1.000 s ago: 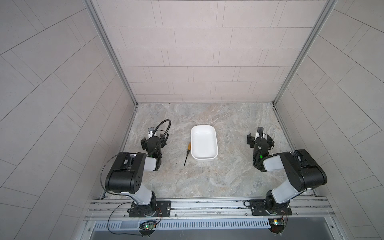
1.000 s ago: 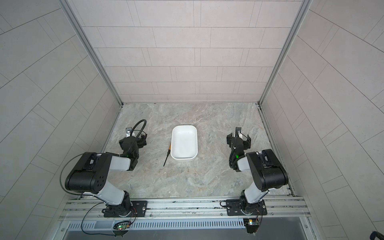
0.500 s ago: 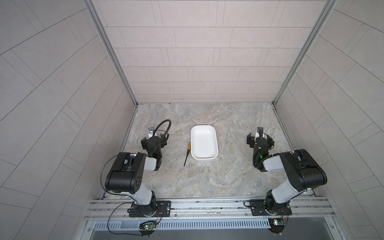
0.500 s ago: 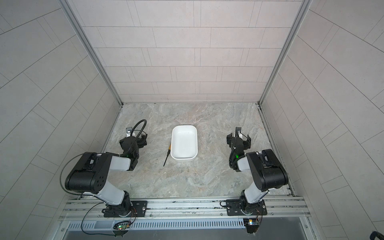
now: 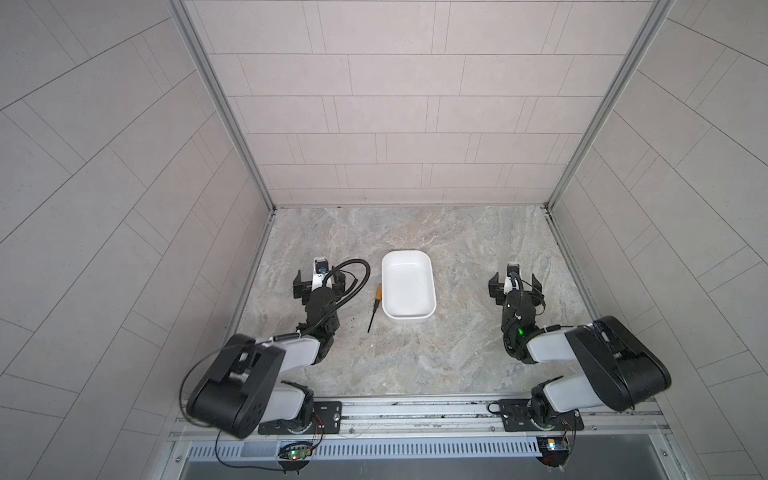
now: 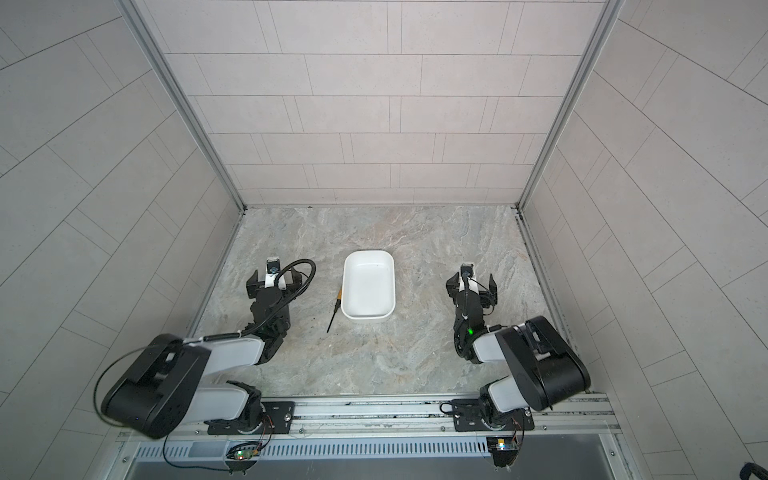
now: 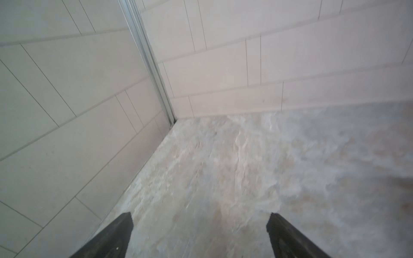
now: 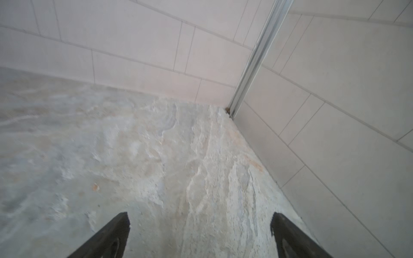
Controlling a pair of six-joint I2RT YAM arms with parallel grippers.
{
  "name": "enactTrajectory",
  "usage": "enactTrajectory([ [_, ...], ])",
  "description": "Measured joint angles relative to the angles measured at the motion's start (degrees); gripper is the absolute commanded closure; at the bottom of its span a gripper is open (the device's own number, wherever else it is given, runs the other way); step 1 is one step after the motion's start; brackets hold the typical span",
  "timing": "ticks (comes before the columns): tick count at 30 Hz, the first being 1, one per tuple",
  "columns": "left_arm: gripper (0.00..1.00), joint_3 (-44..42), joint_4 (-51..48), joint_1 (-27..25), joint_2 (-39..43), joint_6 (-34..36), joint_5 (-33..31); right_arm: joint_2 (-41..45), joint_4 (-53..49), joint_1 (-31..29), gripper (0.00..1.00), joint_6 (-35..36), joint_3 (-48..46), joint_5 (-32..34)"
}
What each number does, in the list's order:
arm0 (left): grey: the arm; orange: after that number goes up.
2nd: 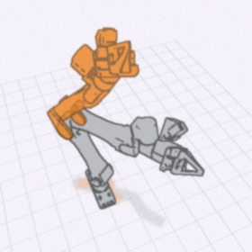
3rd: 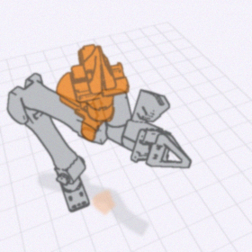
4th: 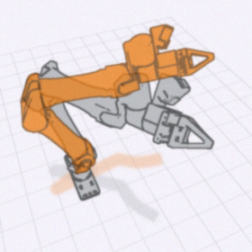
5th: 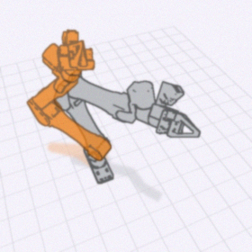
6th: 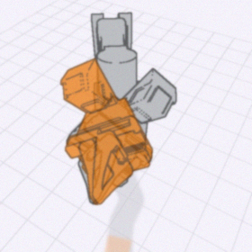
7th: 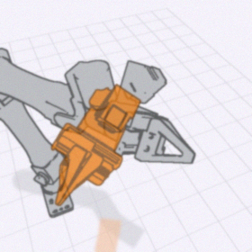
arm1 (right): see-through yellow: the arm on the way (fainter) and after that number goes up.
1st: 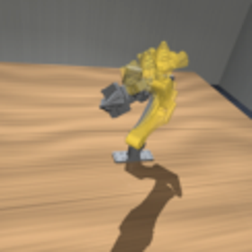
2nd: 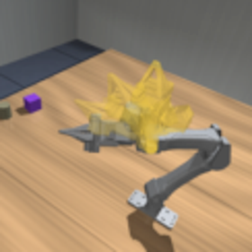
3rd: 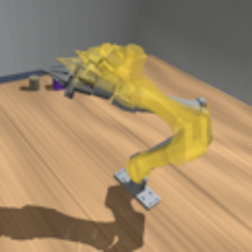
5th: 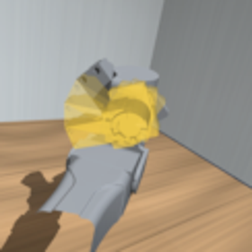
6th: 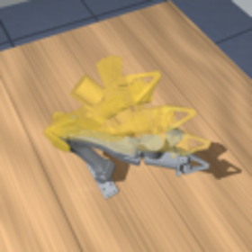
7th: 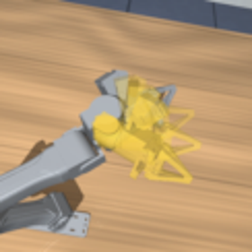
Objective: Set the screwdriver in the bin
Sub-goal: 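Lower the left gripper to the yellow-handled screwdriver while the right arm shifts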
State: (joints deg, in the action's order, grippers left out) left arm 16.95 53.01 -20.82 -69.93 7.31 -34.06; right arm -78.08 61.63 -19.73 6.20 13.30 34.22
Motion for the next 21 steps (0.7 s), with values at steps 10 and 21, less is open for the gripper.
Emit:
enactTrajectory([
  [10, 0.0, 15.34, -56.94, -1.68, 37.09, -33.35, 4.46, 23.3, -40.63, -12.59, 0.01, -20.5, 20.37, -1.9],
  [21, 0.0, 24.37, -86.53, -1.31, 37.7, -48.54, 6.54, 15.17, -51.21, -8.48, 0.01, -38.47, 10.45, -5.22],
])
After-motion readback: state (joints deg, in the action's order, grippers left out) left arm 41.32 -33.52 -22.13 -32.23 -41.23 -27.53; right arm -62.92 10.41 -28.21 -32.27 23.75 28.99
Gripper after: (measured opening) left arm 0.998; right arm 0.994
